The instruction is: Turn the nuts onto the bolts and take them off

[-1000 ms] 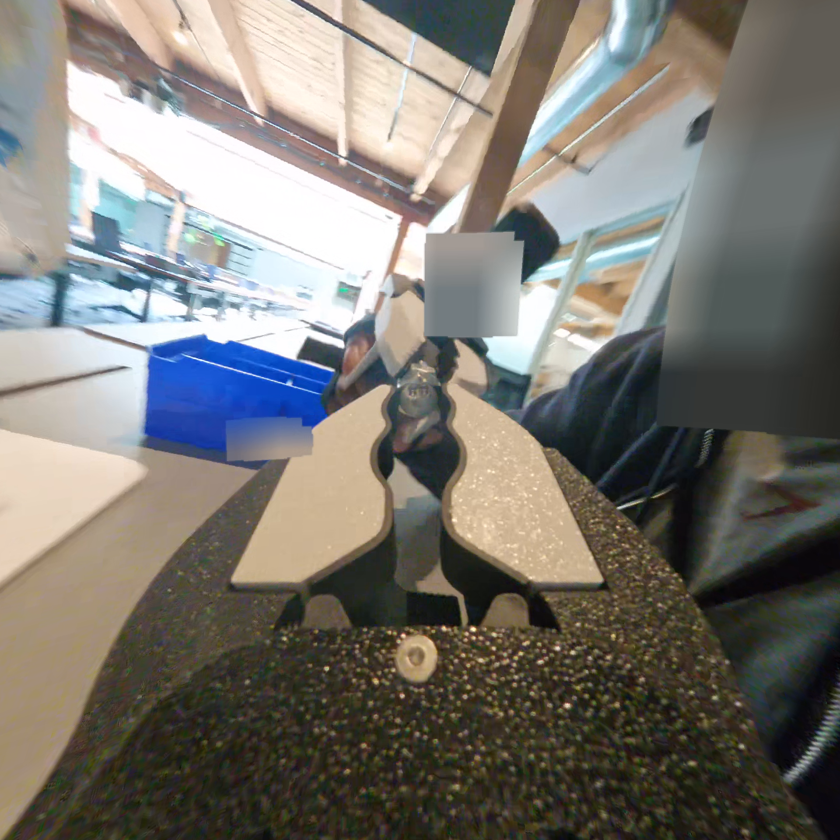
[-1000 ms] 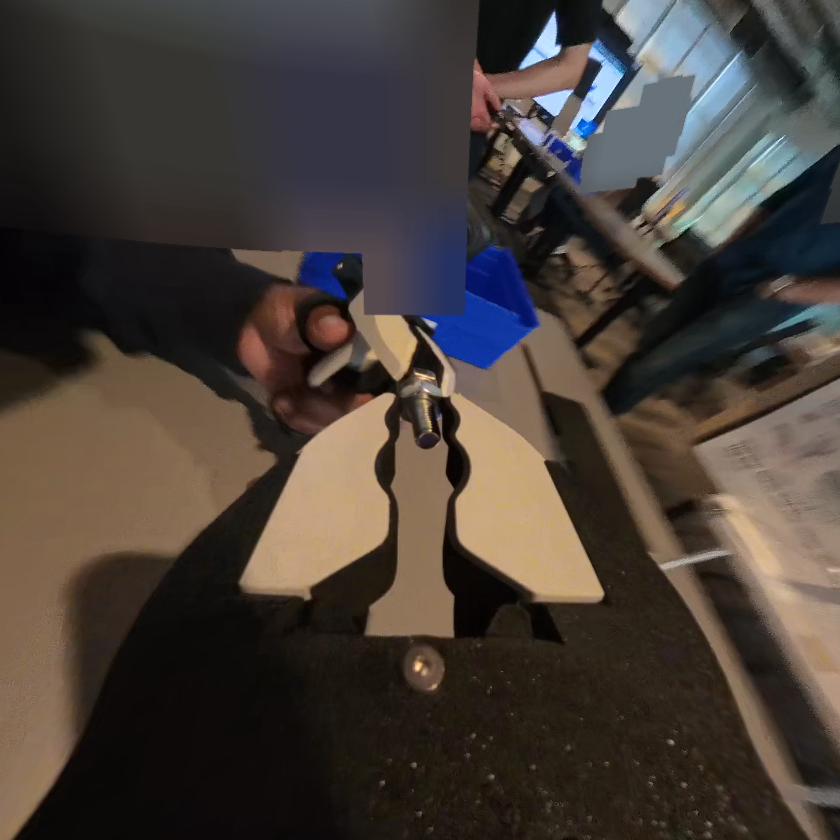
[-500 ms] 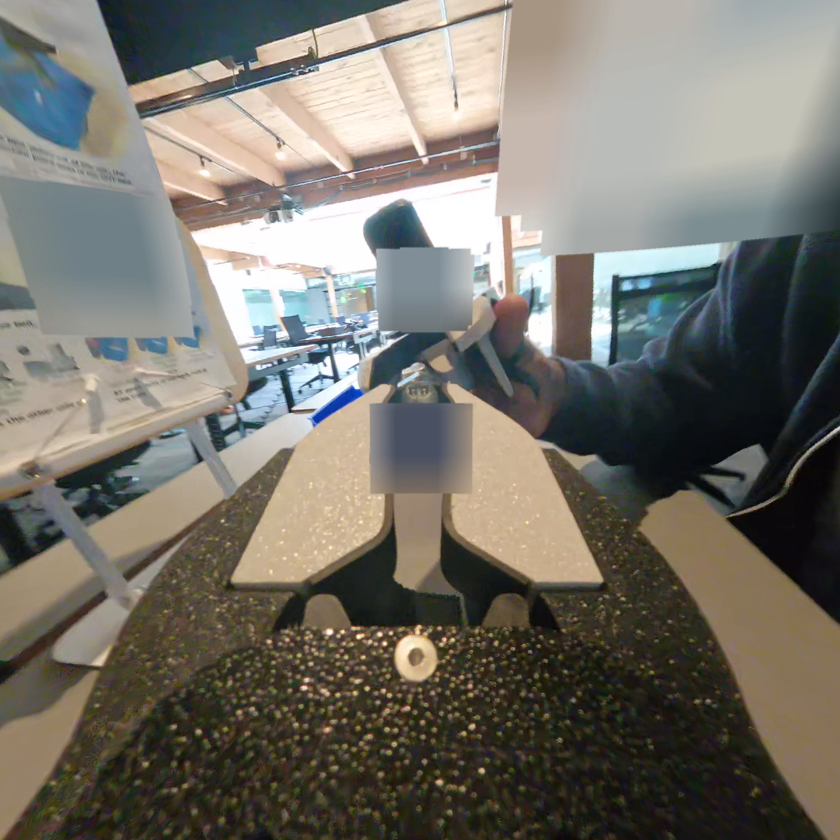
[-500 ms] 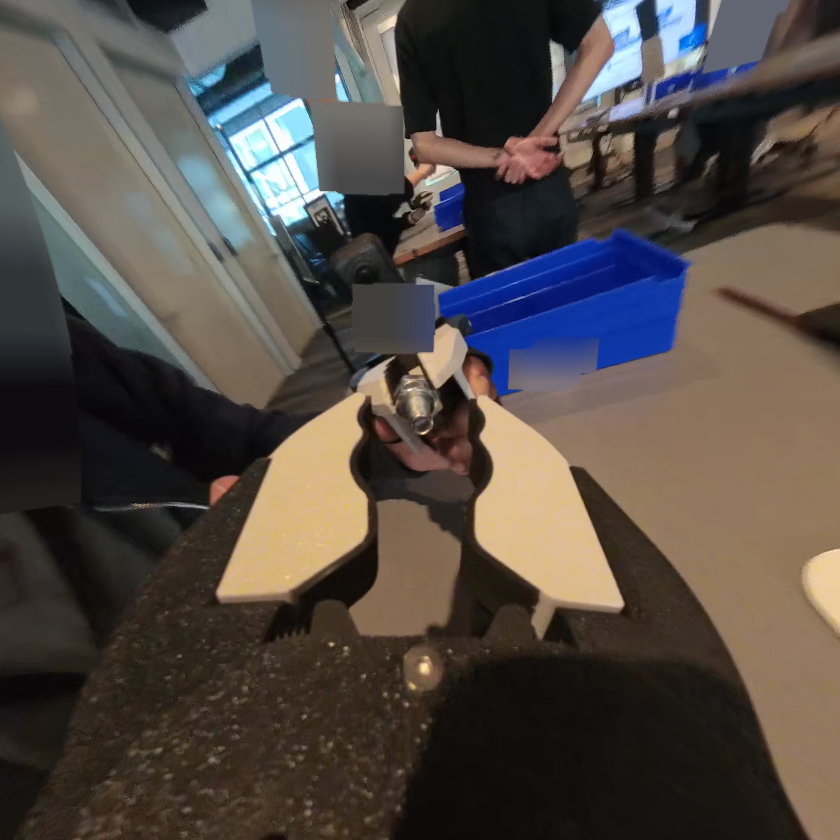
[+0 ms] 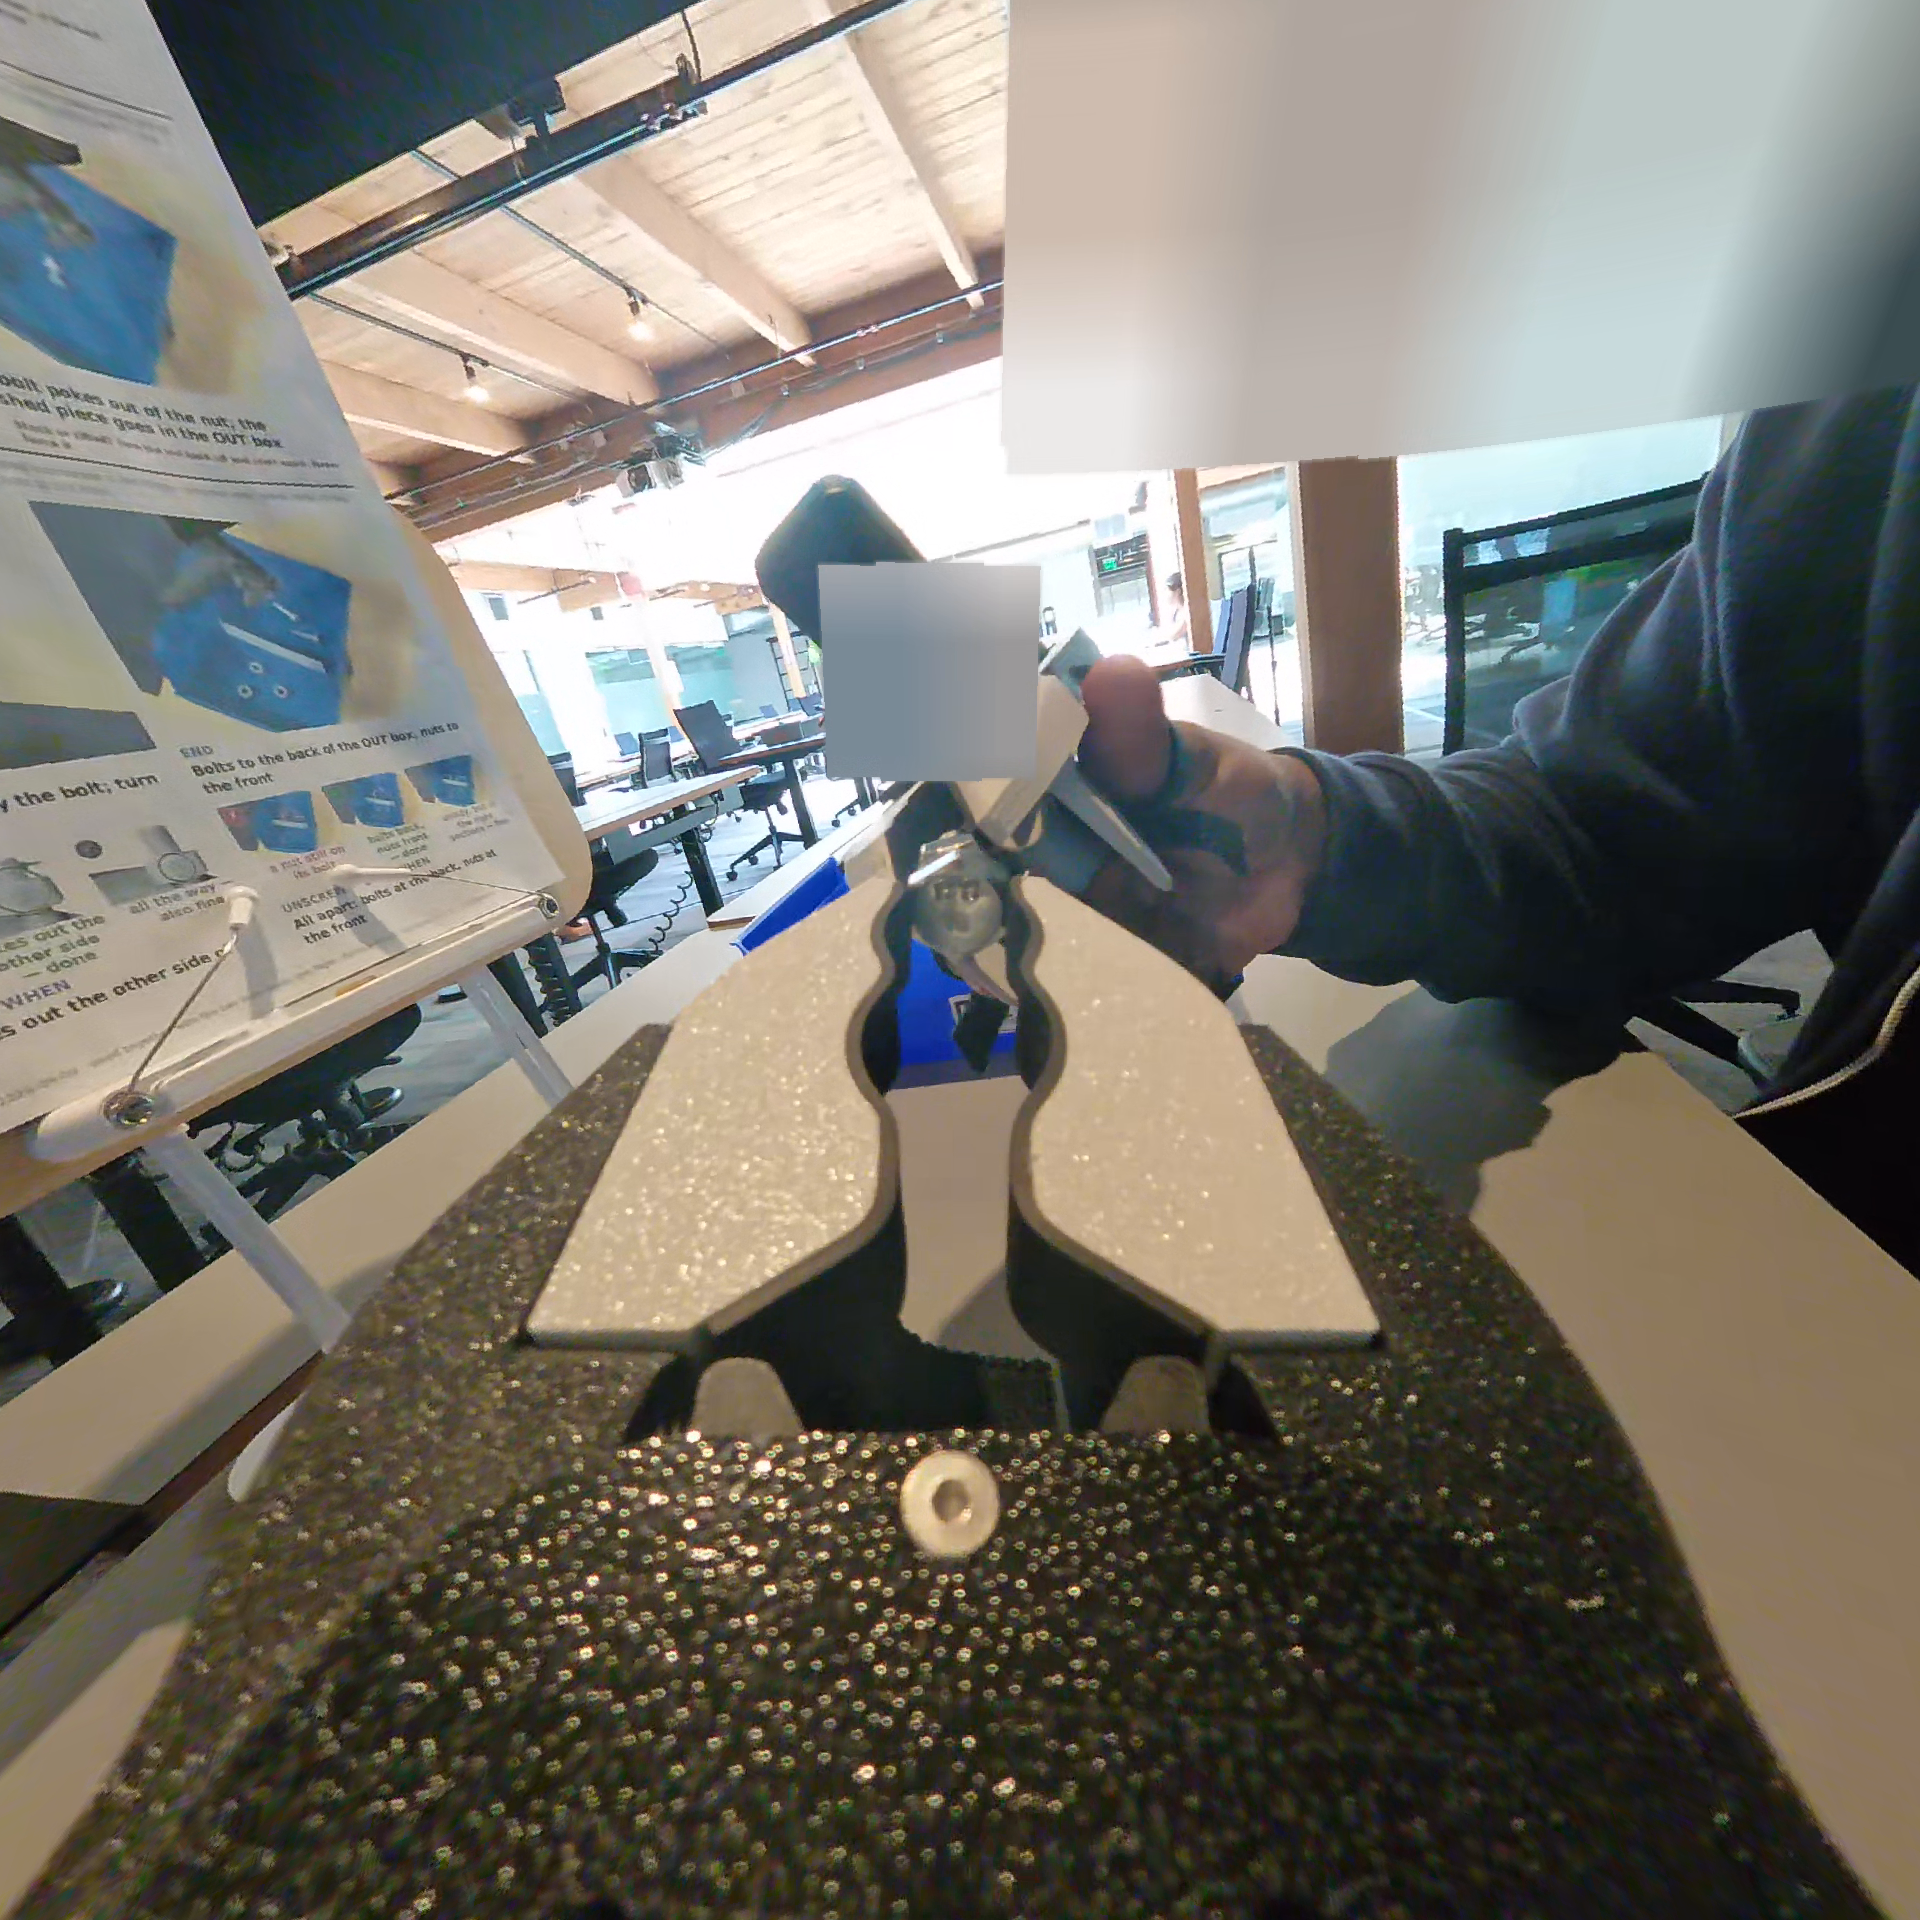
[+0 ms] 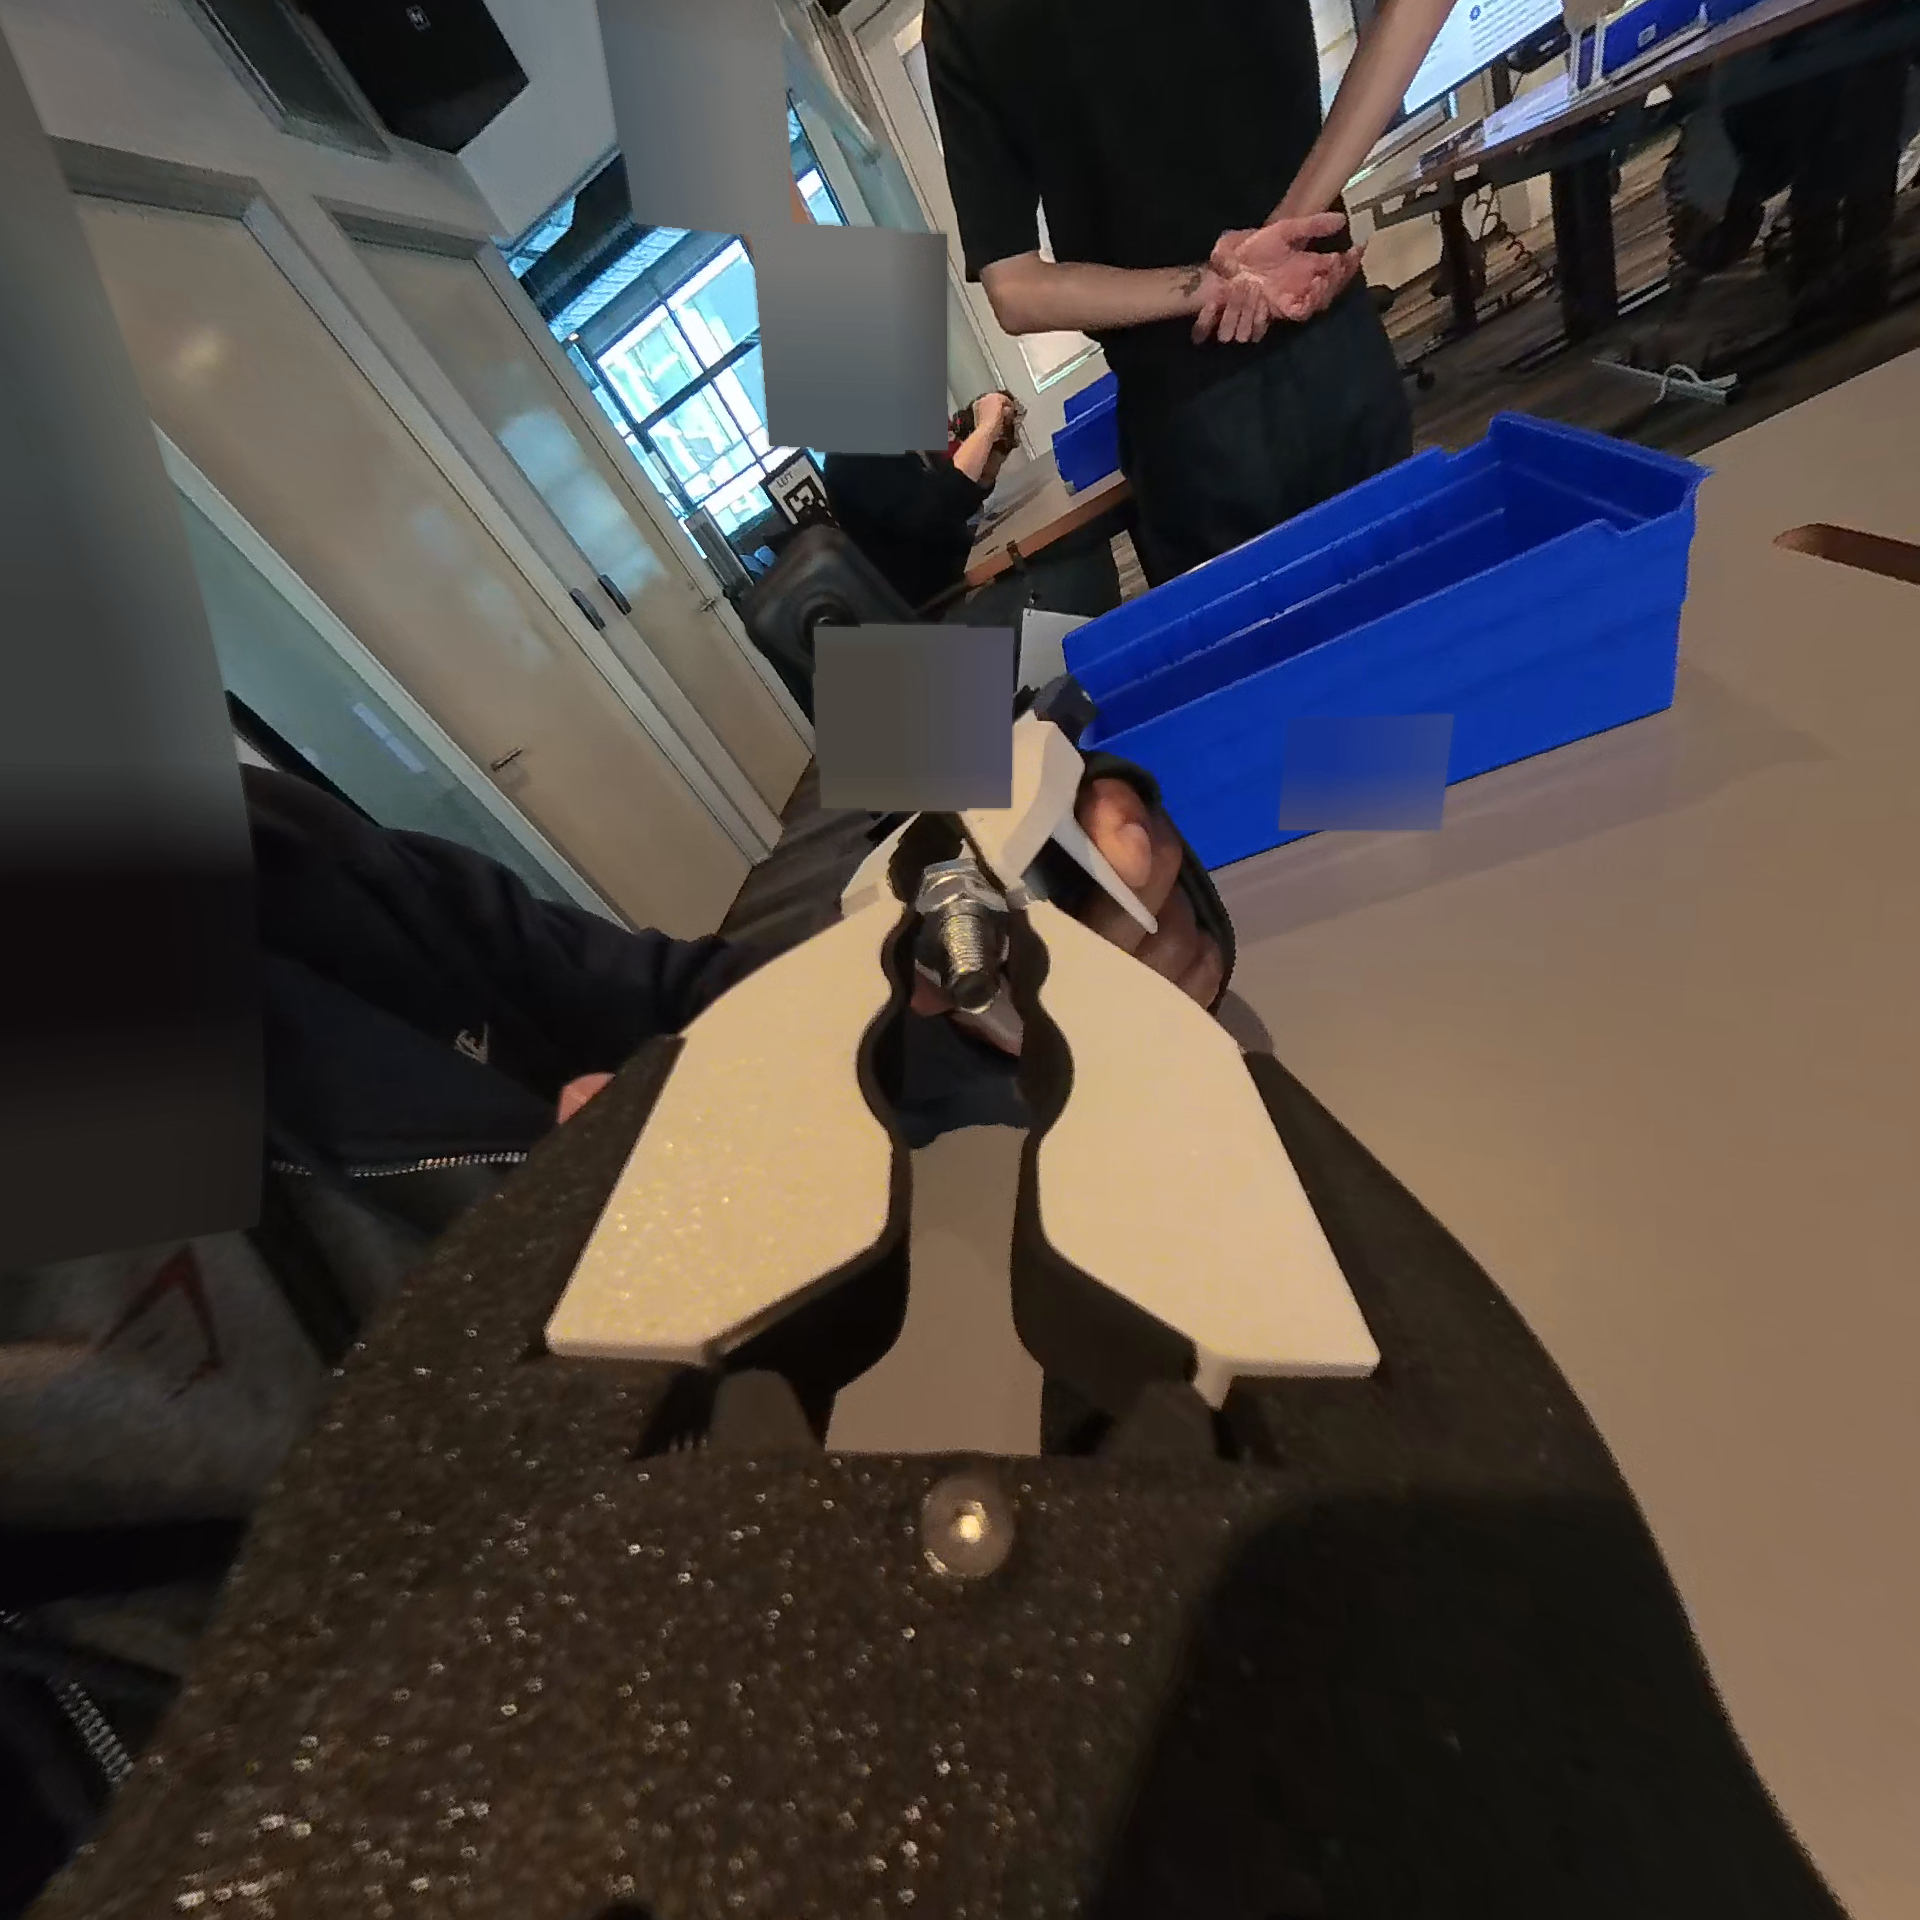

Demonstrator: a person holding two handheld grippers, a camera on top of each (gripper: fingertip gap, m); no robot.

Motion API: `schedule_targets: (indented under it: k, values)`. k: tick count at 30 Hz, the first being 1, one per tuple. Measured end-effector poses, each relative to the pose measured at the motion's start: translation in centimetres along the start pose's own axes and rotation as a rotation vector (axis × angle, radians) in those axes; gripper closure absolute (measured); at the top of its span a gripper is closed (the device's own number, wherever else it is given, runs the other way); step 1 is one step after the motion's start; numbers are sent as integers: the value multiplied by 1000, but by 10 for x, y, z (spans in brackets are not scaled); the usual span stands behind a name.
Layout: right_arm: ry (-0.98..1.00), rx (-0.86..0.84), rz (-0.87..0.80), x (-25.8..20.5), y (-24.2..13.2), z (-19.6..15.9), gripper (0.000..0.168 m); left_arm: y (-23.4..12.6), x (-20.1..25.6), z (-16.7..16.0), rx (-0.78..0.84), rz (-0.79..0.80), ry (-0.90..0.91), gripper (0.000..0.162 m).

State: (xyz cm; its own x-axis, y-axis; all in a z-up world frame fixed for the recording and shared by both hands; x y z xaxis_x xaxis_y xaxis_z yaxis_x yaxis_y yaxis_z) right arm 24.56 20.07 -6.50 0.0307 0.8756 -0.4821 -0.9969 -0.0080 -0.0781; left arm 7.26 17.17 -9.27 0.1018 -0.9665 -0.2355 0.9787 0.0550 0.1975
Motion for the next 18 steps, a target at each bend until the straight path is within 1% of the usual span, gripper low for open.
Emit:
schedule_targets:
  k: [4,7,9,12,15,17,18]
  values:
    - [-39,-8,-14,0,-1,1,152,0,0,-1,-2,-3,-13,146]
    - [-172,-13,-55,-5,-1,2,152,1,-2,-2,29,-28,-81,145]
    - [-333,-24,-102,-12,-2,4,152,1,-5,-5,71,-68,-176,146]
    - [-615,-46,-185,-23,-3,3,153,2,-10,-10,147,-163,-368,146]
    - [-954,-68,-291,-35,-2,-4,152,5,-13,-19,205,-255,-546,146]
    - [-1195,-84,-389,-40,-1,-12,152,6,-14,-23,222,-266,-604,146]
    - [-1266,-86,-428,-42,0,-15,152,6,-14,-24,221,-260,-602,146]
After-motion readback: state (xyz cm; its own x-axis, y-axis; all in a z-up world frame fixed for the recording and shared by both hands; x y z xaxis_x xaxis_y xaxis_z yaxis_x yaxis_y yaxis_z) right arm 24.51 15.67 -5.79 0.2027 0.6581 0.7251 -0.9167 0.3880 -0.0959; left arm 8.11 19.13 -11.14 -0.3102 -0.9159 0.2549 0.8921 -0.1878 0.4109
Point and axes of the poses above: each gripper's, where its closed fingertips meet, y out along the fingers, z out of its top, x = y × z across the jaws, the point moved 9 cm from there along -y, back along the fingers, and after that the axes turned 7 degrees about -z, right-handed, at the moved point
